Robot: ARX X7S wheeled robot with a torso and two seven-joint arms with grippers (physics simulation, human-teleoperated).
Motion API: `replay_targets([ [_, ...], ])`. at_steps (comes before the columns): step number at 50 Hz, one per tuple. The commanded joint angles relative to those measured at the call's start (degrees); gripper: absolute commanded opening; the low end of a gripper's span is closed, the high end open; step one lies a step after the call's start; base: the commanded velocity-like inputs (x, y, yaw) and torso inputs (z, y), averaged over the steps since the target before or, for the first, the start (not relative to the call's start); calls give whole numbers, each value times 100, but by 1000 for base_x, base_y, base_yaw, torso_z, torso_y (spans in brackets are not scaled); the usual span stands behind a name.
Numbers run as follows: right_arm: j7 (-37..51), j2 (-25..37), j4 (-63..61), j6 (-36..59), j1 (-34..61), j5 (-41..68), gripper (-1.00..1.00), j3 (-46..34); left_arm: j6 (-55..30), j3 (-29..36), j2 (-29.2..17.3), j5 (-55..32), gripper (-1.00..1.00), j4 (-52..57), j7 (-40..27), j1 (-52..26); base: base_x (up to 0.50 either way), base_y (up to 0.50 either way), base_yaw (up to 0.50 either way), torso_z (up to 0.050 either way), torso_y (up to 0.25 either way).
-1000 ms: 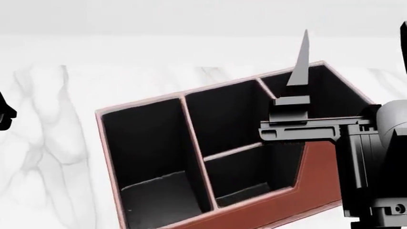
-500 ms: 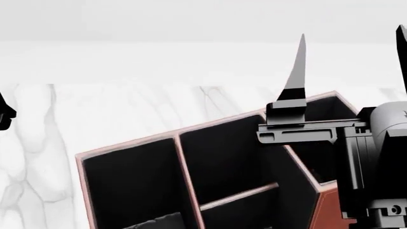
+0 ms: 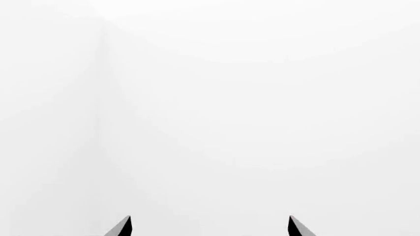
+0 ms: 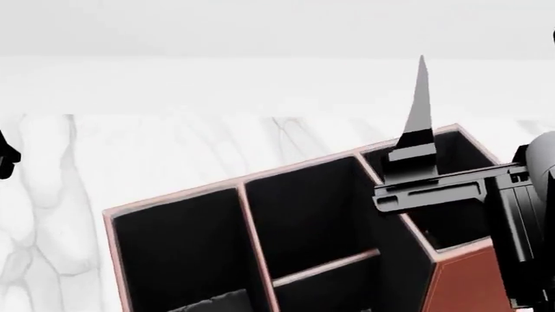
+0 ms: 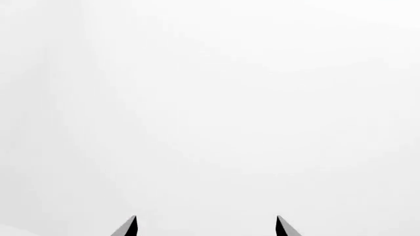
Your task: Pick up the book and place it in the front compartment of the caddy.
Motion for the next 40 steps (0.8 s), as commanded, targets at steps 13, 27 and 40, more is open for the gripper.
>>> replay_targets([
  [13, -2329, 1570, -288, 181, -252, 1223, 100, 1419, 132, -128, 97, 90, 100, -104, 96, 46, 0, 0, 0, 0, 0],
  [27, -3880, 2600, -369, 373, -1514, 1702, 100, 1803, 139, -84, 67, 77, 100, -133, 70, 16, 0, 0, 0, 0, 0],
  [40, -4833, 3123, -722, 653, -2555, 1974, 100, 2510, 64, -119, 18, 25, 100, -69, 29, -8, 0, 0, 0, 0, 0],
])
